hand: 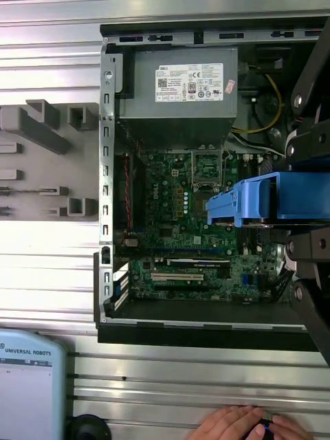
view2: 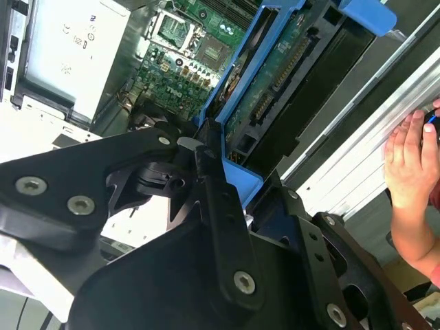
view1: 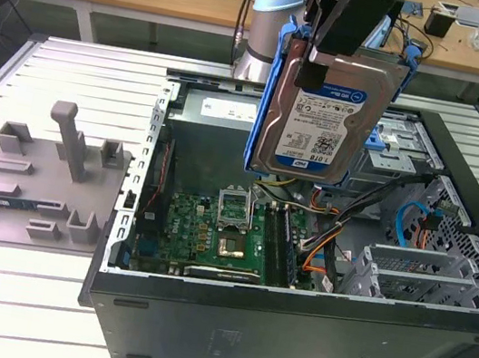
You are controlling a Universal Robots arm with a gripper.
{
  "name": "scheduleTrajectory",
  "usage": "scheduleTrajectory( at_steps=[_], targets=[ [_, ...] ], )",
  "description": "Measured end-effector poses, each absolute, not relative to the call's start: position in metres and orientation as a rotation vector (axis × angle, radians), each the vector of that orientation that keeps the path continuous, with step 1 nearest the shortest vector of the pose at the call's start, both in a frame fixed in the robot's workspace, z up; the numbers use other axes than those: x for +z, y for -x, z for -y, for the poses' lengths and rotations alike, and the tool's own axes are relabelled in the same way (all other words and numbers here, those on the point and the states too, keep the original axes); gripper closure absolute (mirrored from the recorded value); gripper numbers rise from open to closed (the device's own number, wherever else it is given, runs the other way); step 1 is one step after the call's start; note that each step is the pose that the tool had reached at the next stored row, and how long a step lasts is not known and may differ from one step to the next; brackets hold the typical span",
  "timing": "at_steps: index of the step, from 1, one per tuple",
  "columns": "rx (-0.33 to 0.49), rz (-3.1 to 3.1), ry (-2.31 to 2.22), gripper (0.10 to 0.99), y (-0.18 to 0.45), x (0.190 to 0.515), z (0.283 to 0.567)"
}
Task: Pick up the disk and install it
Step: 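Insert the disk into the insertion slot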
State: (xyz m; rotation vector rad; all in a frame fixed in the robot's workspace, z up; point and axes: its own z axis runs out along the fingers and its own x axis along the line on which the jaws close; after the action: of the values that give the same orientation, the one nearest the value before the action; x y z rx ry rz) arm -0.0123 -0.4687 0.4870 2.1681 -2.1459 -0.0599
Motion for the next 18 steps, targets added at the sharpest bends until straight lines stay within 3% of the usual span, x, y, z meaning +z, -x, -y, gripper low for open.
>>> scheduleTrajectory(
  at_steps=[18],
  targets=[
    [-0.058,2.172,-2.196,0.718,0.0128,0.4862,0.4737]
  ],
)
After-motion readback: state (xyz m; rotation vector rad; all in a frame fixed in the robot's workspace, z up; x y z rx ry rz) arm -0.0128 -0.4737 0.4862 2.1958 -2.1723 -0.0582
